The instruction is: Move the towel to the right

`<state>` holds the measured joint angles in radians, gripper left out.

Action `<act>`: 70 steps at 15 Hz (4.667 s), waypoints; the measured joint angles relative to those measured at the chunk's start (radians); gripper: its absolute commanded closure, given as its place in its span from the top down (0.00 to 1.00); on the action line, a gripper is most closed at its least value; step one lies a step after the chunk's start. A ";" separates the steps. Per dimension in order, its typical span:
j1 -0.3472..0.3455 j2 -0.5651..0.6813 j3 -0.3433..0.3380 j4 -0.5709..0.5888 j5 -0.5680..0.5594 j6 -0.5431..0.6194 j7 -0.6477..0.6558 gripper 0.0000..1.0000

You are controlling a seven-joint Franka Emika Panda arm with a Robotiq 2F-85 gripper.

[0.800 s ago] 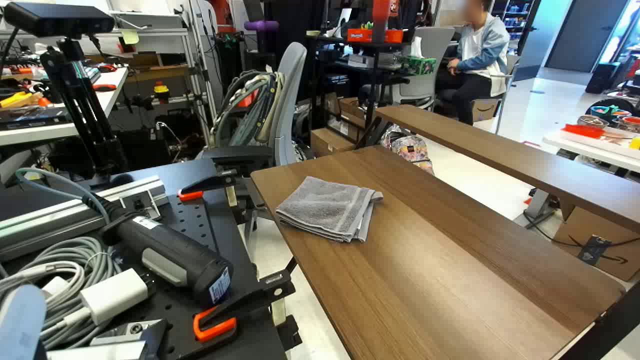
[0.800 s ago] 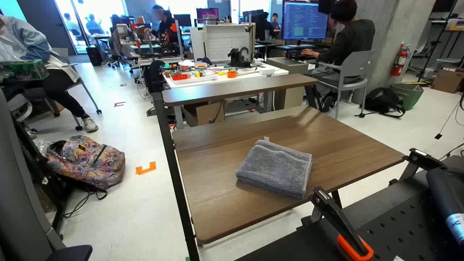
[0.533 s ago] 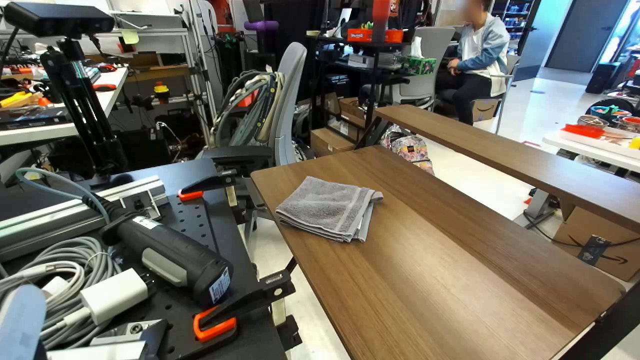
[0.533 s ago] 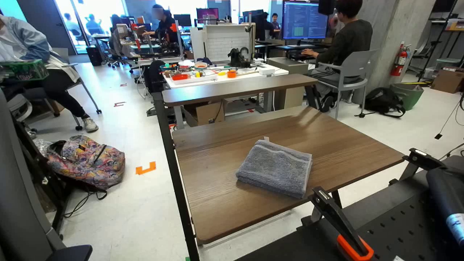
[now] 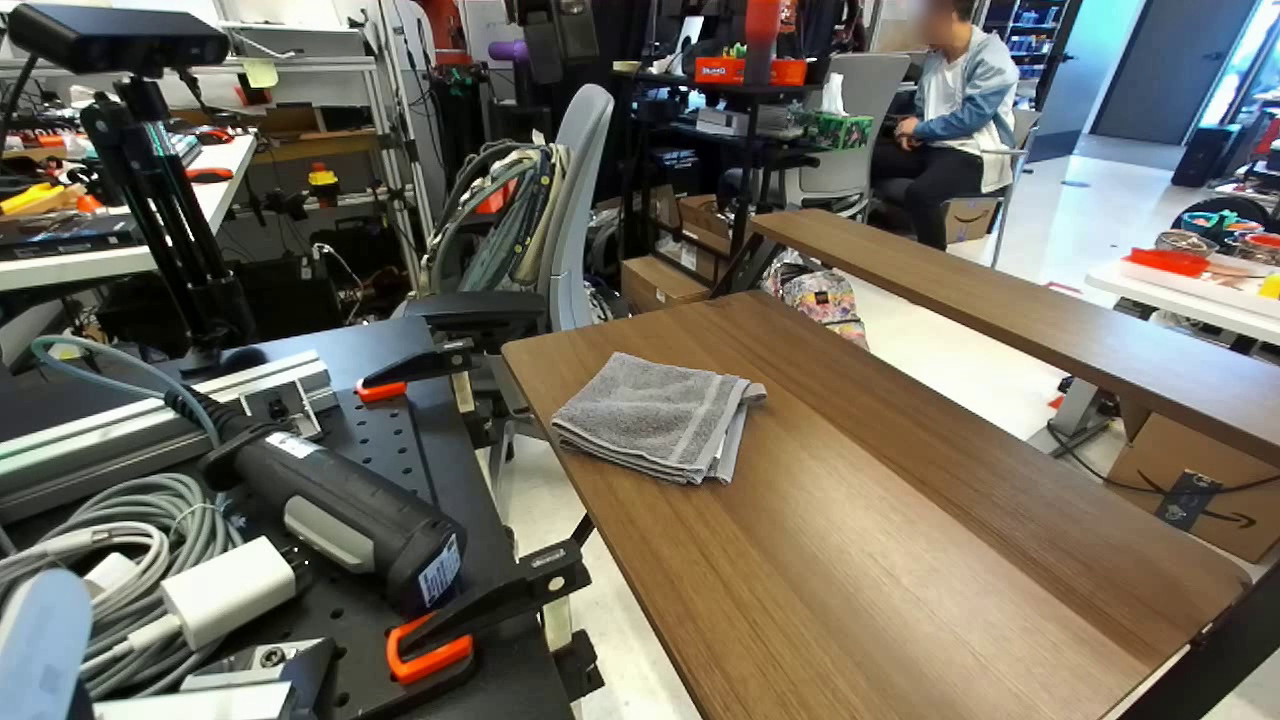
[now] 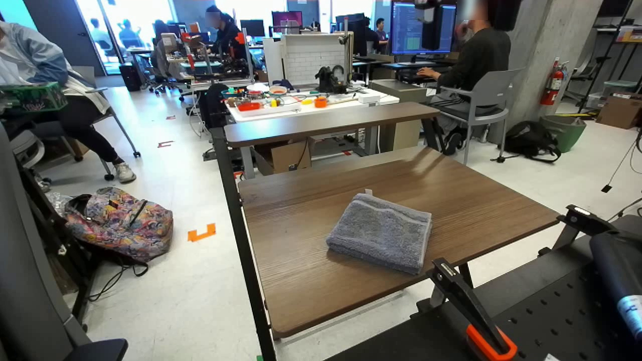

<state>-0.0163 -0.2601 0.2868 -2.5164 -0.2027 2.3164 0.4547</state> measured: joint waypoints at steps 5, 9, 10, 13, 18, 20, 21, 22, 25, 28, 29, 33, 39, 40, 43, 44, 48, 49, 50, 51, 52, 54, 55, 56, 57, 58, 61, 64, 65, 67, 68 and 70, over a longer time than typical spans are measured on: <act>0.006 0.208 -0.037 0.114 0.000 0.030 0.000 1.00; 0.037 0.384 -0.088 0.193 -0.001 0.055 -0.018 1.00; 0.047 0.427 -0.105 0.209 -0.001 0.063 -0.028 1.00; 0.074 0.562 -0.160 0.263 -0.003 0.101 -0.046 1.00; 0.132 0.798 -0.254 0.395 -0.003 0.155 -0.048 1.00; 0.156 0.881 -0.281 0.441 -0.002 0.189 -0.048 1.00; 0.166 0.915 -0.289 0.458 -0.002 0.213 -0.047 1.00; 0.177 0.946 -0.296 0.474 -0.002 0.242 -0.047 1.00; 0.212 1.017 -0.312 0.512 -0.001 0.306 -0.047 1.00; 0.246 1.059 -0.326 0.532 0.000 0.355 -0.047 1.00; 0.255 1.065 -0.332 0.536 0.000 0.367 -0.047 1.00; 0.272 1.076 -0.350 0.548 0.004 0.389 -0.047 1.00; 0.269 1.095 -0.391 0.589 0.019 0.390 -0.048 1.00; 0.268 1.103 -0.401 0.603 0.021 0.390 -0.048 1.00; 0.267 1.138 -0.442 0.657 0.033 0.387 -0.047 1.00; 0.266 1.153 -0.458 0.678 0.035 0.385 -0.045 1.00; 0.253 1.209 -0.514 0.753 0.040 0.376 -0.037 1.00; 0.249 1.219 -0.527 0.766 0.041 0.372 -0.035 1.00; 0.244 1.229 -0.540 0.779 0.041 0.366 -0.033 1.00; 0.236 1.237 -0.551 0.791 0.041 0.359 -0.031 1.00; 0.227 1.245 -0.558 0.804 0.042 0.346 -0.030 1.00; 0.204 1.255 -0.570 0.828 0.051 0.325 -0.030 1.00; 0.189 1.258 -0.571 0.841 0.055 0.311 -0.030 1.00; 0.174 1.260 -0.572 0.855 0.062 0.298 -0.030 1.00; 0.158 1.262 -0.572 0.869 0.072 0.286 -0.030 1.00; 0.145 1.262 -0.571 0.882 0.079 0.273 -0.030 1.00; 0.120 1.263 -0.571 0.914 0.095 0.252 -0.030 1.00; 0.115 1.263 -0.570 0.927 0.096 0.245 -0.030 1.00; 0.115 1.263 -0.568 0.927 0.096 0.244 -0.030 1.00; 0.115 1.255 -0.561 0.922 0.096 0.247 -0.033 1.00; 0.116 1.240 -0.556 0.911 0.097 0.254 -0.033 1.00; 0.120 1.174 -0.551 0.853 0.097 0.279 -0.038 1.00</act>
<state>0.1037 0.9138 -0.2637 -1.6629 -0.1059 2.5953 0.4170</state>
